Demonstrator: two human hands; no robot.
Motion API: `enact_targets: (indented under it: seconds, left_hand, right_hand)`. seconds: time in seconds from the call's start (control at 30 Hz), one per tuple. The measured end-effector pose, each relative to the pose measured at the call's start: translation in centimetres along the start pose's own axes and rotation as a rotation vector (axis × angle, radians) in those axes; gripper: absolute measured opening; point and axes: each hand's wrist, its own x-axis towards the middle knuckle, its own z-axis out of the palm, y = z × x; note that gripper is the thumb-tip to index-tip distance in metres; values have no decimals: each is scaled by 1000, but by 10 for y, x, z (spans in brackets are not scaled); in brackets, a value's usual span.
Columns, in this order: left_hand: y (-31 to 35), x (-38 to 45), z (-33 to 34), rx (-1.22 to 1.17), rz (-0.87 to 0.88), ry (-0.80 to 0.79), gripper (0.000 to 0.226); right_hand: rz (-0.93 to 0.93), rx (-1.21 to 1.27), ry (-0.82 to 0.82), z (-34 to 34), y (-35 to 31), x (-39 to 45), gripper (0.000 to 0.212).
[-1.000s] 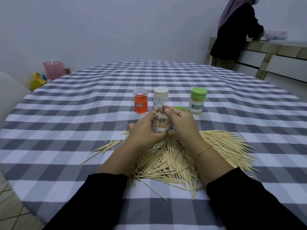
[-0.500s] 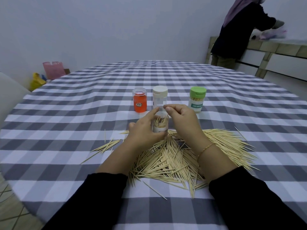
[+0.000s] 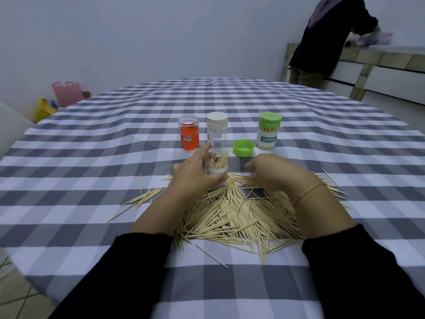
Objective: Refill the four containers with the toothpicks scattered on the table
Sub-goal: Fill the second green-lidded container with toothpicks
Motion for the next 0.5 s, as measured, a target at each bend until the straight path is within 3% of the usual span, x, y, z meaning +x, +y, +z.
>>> enact_targets:
  seconds: [0.1, 0.2, 0.37, 0.5]
  left_hand:
    - [1, -1, -1, -1, -12, -6, 89]
    - [3, -2, -2, 21, -12, -13, 88]
    - [5, -3, -3, 52, -13, -10, 88]
    - [4, -2, -2, 65, -10, -5, 89]
  right_hand:
    - [-24, -95, -123, 1, 2, -4, 48]
    - [-45, -183, -130, 4, 0, -4, 42]
    - [-11, -176, 13, 12, -9, 1, 14]
    - [-19, -133, 173, 18, -7, 7, 9]
